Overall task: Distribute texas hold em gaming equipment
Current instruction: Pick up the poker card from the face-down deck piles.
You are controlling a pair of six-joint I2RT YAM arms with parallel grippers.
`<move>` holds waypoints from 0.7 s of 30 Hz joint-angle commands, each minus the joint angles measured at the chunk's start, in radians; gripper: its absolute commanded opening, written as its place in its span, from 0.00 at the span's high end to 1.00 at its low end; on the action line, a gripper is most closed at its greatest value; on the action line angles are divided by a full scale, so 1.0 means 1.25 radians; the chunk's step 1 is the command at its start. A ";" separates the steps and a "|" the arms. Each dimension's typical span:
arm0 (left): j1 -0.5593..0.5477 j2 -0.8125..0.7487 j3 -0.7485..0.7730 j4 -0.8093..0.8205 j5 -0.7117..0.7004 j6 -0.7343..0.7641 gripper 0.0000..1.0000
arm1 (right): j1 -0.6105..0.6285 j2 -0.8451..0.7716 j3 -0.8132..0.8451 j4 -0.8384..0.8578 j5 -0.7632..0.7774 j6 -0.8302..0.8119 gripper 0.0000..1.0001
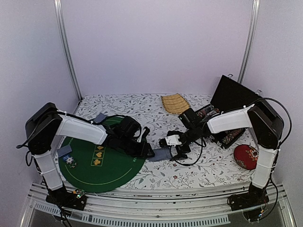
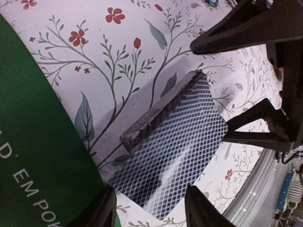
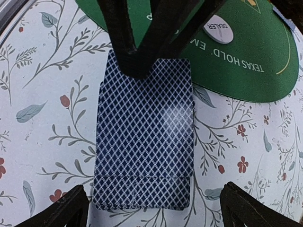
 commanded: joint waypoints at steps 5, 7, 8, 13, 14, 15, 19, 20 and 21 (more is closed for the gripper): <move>0.016 0.017 -0.006 0.029 0.006 0.001 0.53 | 0.021 0.052 0.033 -0.058 -0.017 -0.025 0.01; 0.018 0.024 -0.007 0.032 0.013 0.001 0.59 | 0.022 0.060 0.035 -0.044 -0.014 -0.017 0.01; 0.018 0.029 -0.006 0.034 0.016 0.001 0.61 | 0.024 0.068 0.039 -0.046 -0.015 -0.013 0.01; 0.018 0.037 -0.006 0.050 0.031 -0.005 0.68 | 0.033 0.099 0.054 -0.076 -0.011 -0.003 0.01; 0.018 0.038 -0.007 0.052 0.035 -0.007 0.71 | 0.034 0.102 0.054 -0.079 -0.013 0.001 0.02; 0.019 0.039 -0.007 0.053 0.035 -0.006 0.72 | 0.035 0.104 0.054 -0.082 -0.014 0.004 0.02; 0.022 0.044 -0.010 0.054 0.040 -0.005 0.77 | 0.034 0.110 0.054 -0.102 -0.017 0.012 0.06; 0.022 0.046 -0.011 0.056 0.042 -0.005 0.79 | 0.035 0.111 0.054 -0.105 -0.015 0.012 0.06; 0.024 0.047 -0.011 0.057 0.043 -0.005 0.82 | 0.035 0.112 0.054 -0.107 -0.012 0.013 0.06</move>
